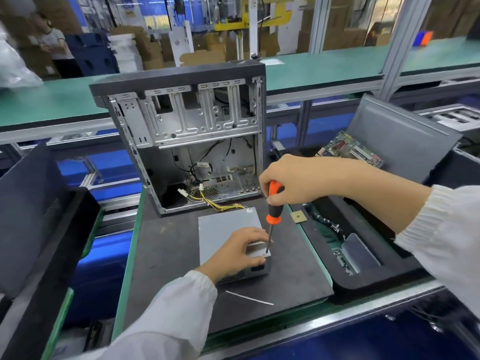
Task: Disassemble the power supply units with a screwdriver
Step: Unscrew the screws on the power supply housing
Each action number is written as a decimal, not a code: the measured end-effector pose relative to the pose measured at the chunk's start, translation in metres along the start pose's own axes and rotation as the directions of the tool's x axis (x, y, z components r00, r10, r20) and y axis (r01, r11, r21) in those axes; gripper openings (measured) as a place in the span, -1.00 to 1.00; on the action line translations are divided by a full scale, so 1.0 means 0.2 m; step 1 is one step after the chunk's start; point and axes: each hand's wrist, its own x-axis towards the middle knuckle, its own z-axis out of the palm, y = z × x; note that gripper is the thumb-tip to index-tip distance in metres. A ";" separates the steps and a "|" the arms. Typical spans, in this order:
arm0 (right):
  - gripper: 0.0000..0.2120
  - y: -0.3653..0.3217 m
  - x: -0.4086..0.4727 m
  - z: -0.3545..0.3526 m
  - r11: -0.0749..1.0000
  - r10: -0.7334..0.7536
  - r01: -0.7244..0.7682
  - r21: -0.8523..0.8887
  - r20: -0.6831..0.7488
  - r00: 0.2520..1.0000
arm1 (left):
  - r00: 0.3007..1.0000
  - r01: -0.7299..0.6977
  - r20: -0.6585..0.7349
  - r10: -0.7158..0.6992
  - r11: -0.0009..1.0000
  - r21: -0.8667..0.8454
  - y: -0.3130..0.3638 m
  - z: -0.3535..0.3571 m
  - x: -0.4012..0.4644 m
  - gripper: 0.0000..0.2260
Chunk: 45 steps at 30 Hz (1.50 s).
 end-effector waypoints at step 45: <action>-0.95 0.00 0.01 0.03 0.997 -0.042 0.043 -0.064 0.016 0.999 | 0.994 0.110 0.000 -0.113 0.965 -0.237 -0.03 -0.01 -0.01 -0.87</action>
